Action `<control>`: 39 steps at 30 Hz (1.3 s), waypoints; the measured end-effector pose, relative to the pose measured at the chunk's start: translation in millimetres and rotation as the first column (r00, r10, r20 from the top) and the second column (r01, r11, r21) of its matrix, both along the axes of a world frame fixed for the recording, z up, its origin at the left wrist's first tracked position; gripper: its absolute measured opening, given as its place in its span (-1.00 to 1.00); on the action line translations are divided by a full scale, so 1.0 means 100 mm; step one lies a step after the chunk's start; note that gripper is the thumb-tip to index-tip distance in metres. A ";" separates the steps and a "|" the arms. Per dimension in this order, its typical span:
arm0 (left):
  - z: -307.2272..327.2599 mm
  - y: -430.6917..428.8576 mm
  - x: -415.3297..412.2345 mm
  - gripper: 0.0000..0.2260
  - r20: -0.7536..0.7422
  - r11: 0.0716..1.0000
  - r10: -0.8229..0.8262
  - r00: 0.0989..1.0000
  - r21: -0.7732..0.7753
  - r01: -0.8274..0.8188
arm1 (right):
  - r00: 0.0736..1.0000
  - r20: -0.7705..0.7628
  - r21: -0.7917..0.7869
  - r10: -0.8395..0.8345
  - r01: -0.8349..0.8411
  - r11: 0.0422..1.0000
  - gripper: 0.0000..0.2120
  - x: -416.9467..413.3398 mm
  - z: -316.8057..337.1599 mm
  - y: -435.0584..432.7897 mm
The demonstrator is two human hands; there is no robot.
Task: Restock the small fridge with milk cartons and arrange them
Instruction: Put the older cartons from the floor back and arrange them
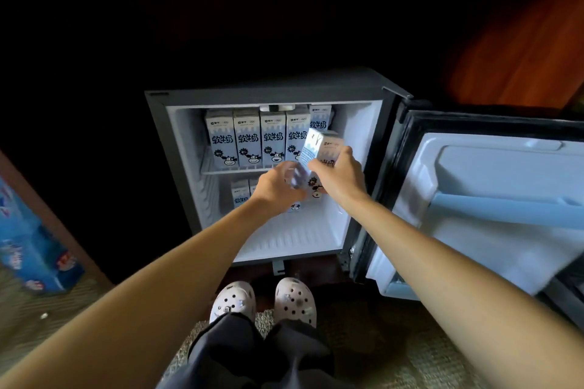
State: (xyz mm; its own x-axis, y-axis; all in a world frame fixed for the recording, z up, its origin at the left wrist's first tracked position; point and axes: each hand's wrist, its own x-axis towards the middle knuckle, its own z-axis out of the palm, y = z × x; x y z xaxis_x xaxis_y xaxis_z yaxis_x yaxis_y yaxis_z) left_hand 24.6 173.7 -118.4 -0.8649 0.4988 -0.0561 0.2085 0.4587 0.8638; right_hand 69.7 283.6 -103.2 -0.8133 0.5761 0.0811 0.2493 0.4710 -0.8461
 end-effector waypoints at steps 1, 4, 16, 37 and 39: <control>0.01 0.02 -0.05 -0.60 0.016 0.999 -0.031 0.999 -0.033 0.032 | 1.000 0.008 0.059 -0.012 0.012 0.998 -0.68 -0.05 -0.03 0.05; -0.02 0.07 -0.23 -0.44 -0.047 0.981 -0.063 0.997 -0.189 0.053 | 0.999 -0.001 0.167 -0.046 0.046 0.985 -0.65 -0.18 -0.07 0.17; -0.17 0.34 -0.81 -0.48 -0.132 0.956 -0.088 0.987 -0.288 0.047 | 0.990 -0.110 0.196 -0.085 0.106 0.975 -0.65 -0.81 -0.18 0.40; -0.38 0.40 -1.06 -0.46 -0.105 0.987 -0.073 0.992 -0.150 0.056 | 0.998 0.049 0.203 -0.034 0.023 0.979 -0.74 -1.08 -0.66 0.59; -0.40 0.41 -1.06 -0.46 -0.116 0.988 -0.059 0.992 -0.146 0.042 | 0.996 0.072 0.226 -0.061 0.044 0.973 -0.76 -1.12 -0.67 0.59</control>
State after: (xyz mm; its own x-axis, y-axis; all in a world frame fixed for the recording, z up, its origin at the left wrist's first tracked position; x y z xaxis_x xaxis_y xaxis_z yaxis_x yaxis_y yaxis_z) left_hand -81.4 214.4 -158.4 -0.8434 0.5365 -0.0278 0.3323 0.5618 0.7576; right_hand -42.5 343.1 -169.9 -0.7914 0.5925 0.1504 0.3394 0.6306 -0.6980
